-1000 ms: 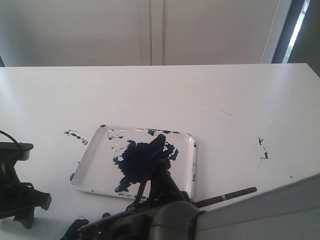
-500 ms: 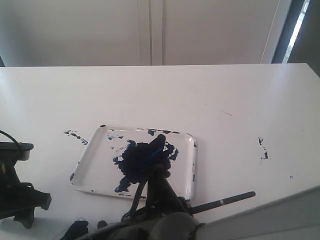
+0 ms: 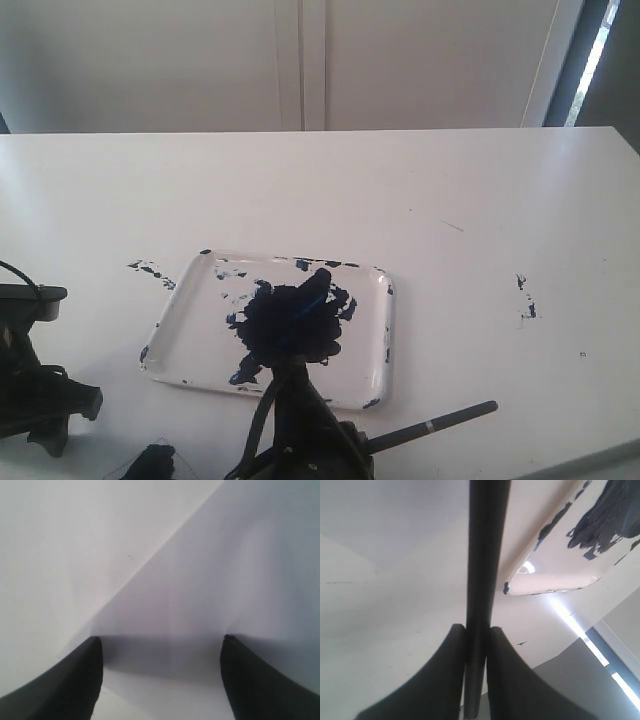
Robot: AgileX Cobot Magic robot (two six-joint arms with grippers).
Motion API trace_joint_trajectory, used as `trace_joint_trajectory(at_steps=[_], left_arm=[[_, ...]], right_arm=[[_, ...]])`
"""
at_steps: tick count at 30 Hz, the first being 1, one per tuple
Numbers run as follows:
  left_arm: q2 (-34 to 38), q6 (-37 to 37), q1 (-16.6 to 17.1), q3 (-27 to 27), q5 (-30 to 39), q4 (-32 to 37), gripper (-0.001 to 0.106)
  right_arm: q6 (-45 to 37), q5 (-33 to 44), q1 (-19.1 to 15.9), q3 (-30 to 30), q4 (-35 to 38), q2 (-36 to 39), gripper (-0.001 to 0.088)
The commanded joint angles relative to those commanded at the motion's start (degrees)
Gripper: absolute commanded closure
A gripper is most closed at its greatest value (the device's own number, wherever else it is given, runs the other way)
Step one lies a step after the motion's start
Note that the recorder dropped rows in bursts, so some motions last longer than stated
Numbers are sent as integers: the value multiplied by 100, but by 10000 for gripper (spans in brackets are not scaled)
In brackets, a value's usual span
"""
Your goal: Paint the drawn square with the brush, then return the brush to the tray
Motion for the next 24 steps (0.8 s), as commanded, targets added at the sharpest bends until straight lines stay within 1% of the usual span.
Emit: trace_joint_trajectory(at_steps=[6,8,24], left_arm=[[0,0,0,0,10,0,358],[0,0,0,0,10,0,358],[0,0,0,0,10,0,358]], right_arm=[[0,0,-10,0,-61,0,868],[0,-43,-63,0,-60,0,868],[0,-123,-691,0,-261,0,868]])
